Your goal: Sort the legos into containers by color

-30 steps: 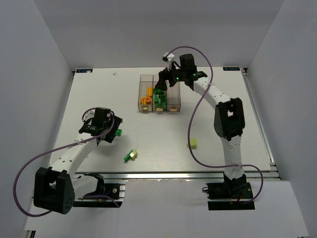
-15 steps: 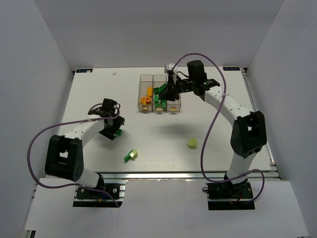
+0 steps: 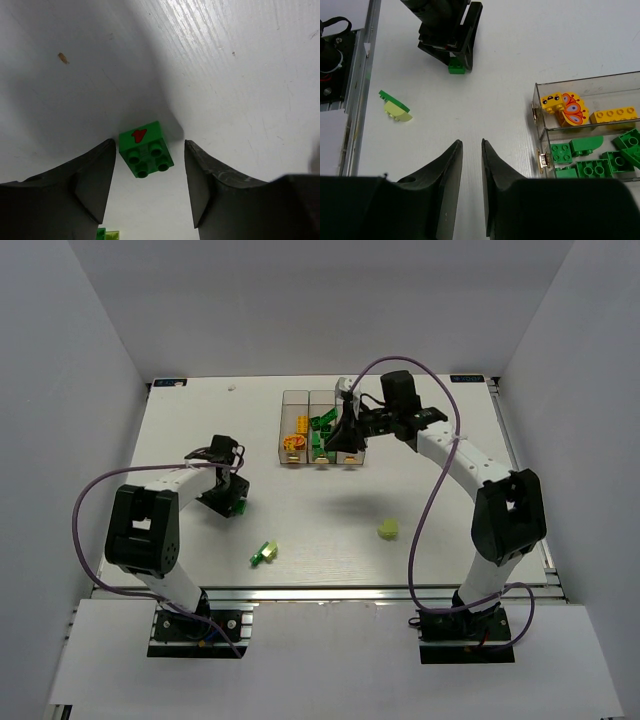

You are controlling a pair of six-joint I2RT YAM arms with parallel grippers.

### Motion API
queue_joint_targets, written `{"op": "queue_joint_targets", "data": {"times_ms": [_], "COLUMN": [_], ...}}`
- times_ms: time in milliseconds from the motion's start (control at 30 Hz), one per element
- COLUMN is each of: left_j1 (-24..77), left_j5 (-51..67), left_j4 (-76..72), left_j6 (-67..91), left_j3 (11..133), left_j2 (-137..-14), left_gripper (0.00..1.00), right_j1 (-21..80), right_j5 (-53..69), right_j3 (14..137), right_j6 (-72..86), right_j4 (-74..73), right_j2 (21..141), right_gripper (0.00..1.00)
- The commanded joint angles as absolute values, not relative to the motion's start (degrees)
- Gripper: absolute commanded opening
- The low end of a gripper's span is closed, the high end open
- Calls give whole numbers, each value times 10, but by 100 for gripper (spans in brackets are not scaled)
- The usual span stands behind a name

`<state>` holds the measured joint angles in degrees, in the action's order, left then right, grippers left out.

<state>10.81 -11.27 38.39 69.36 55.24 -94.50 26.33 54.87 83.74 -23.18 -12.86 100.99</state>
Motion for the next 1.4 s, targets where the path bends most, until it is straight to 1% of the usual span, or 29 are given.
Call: {"op": "queue_joint_targets", "data": {"times_ms": [0,133,167,267,333,367,433,467,567,600,667,700,733,833,867,900,967,1000,1067,1133,1367], "left_j1": [104,103,103,103,103,104,104,103,103,103,103,103,104,109,112,115,124,127,139,156,191], "left_j5": [-130,-133,-132,-127,-118,-113,-106,-102,-85,-77,-43,-26,8,69,106,123,166,179,196,206,191], "left_j4": [391,398,399,399,400,400,400,398,391,382,362,333,316,237,215,169,128,90,64,54,84], "left_j6": [688,684,683,679,671,666,657,652,628,619,589,578,563,547,544,542,541,539,532,506,439], "left_j3": [575,586,587,586,584,584,585,586,590,590,585,580,575,548,541,529,523,522,534,574,723], "left_j2": [-946,-953,-954,-951,-944,-940,-925,-918,-887,-879,-855,-846,-838,-802,-795,-786,-785,-791,-806,-841,-973], "left_gripper": [67,56,51,44,42,38,33,28,20,17,13,10,6,2,1,1,1,1,1,1,4], "right_j1": [262,263,263,262,263,262,262,262,262,262,262,262,262,261,261,262,262,261,260,260,257], "right_j5": [563,563,562,560,558,557,554,552,546,541,535,527,522,507,503,494,490,485,481,476,465], "right_j3": [830,821,820,815,811,810,809,808,807,808,809,809,809,802,801,795,788,779,771,759,727], "right_j6": [-236,-236,-236,-236,-239,-240,-242,-242,-242,-242,-240,-238,-236,-234,-233,-230,-230,-231,-230,-230,-226], "right_j4": [-106,-103,-101,-100,-100,-101,-103,-103,-104,-105,-106,-105,-105,-98,-97,-92,-89,-89,-84,-79,-64], "right_j2": [983,979,978,976,972,971,969,969,966,966,965,963,962,955,952,948,941,934,927,918,890], "right_gripper": [28,28,28,28,28,28,28,28,26,23,14,1,0,0,0,0,0,0,0,0,0]}}
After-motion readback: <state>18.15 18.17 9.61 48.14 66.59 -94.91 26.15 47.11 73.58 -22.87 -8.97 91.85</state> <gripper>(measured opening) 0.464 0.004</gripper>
